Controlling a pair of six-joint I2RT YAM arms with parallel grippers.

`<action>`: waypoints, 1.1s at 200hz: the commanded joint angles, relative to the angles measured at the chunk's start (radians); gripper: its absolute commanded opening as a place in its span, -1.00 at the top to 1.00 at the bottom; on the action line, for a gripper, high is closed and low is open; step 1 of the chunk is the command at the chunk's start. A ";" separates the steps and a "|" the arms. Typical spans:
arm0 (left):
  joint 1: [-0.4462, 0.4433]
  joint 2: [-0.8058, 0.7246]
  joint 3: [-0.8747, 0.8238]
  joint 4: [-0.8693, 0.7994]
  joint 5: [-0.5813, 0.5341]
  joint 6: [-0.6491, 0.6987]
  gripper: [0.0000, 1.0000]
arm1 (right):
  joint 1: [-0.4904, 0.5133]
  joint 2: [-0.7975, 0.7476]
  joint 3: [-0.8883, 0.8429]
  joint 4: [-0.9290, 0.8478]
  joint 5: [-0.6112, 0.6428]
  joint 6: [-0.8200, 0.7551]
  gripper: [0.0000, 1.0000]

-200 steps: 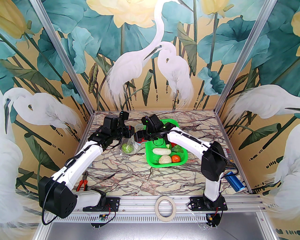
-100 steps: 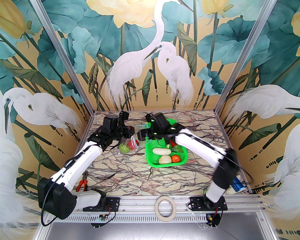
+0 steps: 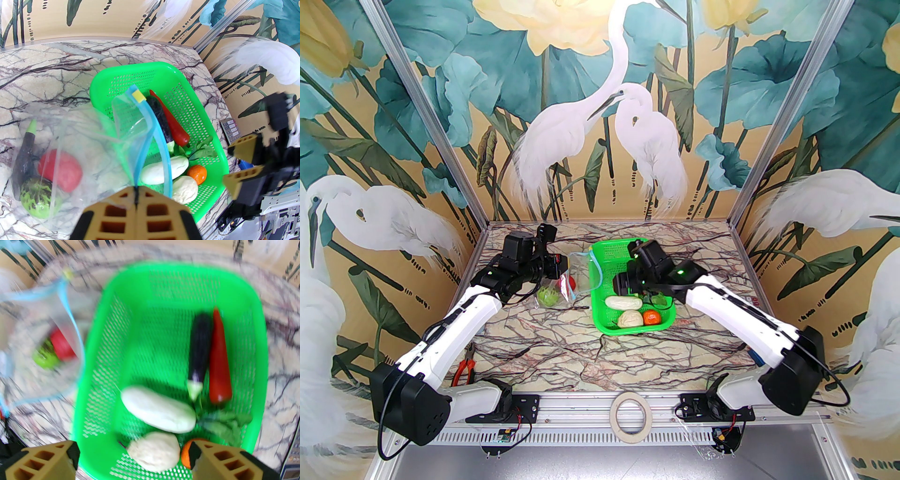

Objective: Place the food in the zip-top bag and seal the zipper

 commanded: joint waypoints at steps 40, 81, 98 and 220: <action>-0.003 0.002 -0.030 0.016 0.031 0.014 1.00 | -0.017 0.167 0.060 0.086 0.143 0.046 -0.44; -0.004 0.002 -0.030 0.016 0.036 0.015 1.00 | -0.082 0.411 0.281 0.004 0.222 0.003 -0.21; -0.004 -0.001 -0.030 0.015 0.038 0.014 1.00 | -0.112 0.495 0.352 -0.015 0.223 -0.014 -0.18; -0.004 0.008 -0.021 0.018 0.028 0.020 1.00 | -0.171 0.775 0.602 -0.094 0.202 -0.064 -0.18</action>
